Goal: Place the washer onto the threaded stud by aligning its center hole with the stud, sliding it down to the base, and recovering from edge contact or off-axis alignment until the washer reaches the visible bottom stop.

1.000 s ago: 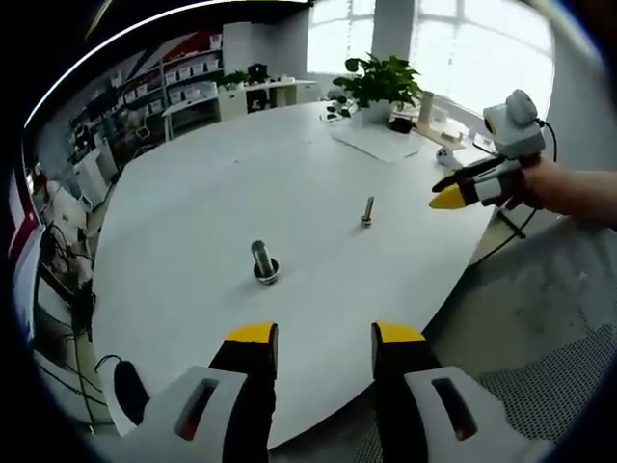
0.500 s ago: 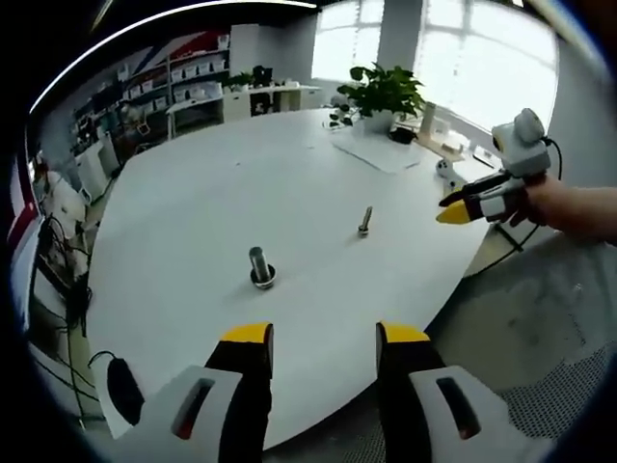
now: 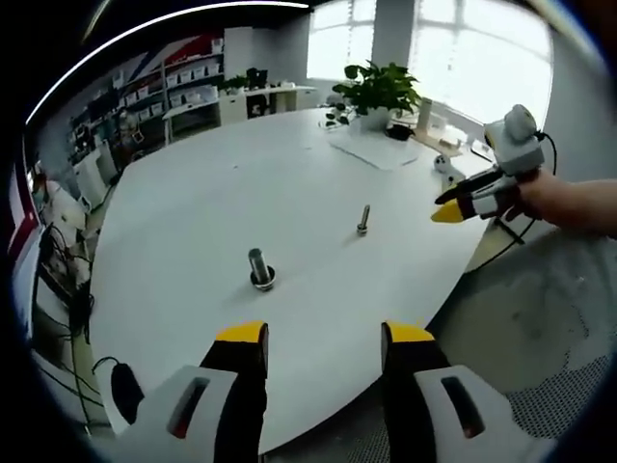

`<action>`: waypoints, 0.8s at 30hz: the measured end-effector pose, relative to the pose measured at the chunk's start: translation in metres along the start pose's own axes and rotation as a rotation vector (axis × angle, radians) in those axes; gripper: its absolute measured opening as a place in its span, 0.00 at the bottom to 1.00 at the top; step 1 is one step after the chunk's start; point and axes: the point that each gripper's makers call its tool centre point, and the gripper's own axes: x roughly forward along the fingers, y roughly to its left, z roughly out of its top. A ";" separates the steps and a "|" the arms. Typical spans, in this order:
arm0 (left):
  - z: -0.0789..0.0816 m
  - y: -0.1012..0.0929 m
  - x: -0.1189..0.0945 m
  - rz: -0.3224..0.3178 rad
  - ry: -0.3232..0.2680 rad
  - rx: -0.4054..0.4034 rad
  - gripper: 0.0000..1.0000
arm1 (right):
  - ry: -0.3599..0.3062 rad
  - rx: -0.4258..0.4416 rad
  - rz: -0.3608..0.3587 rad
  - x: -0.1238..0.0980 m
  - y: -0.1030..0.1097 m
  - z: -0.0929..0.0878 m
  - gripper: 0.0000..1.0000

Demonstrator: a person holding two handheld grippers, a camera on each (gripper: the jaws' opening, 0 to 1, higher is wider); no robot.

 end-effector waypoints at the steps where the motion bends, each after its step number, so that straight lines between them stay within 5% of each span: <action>1: -0.001 0.000 0.000 -0.002 0.001 -0.005 0.46 | 0.002 0.001 0.001 0.000 0.000 0.000 0.35; 24: -0.010 0.011 0.002 0.033 0.020 -0.049 0.46 | 0.008 0.048 0.065 0.008 0.013 -0.002 0.37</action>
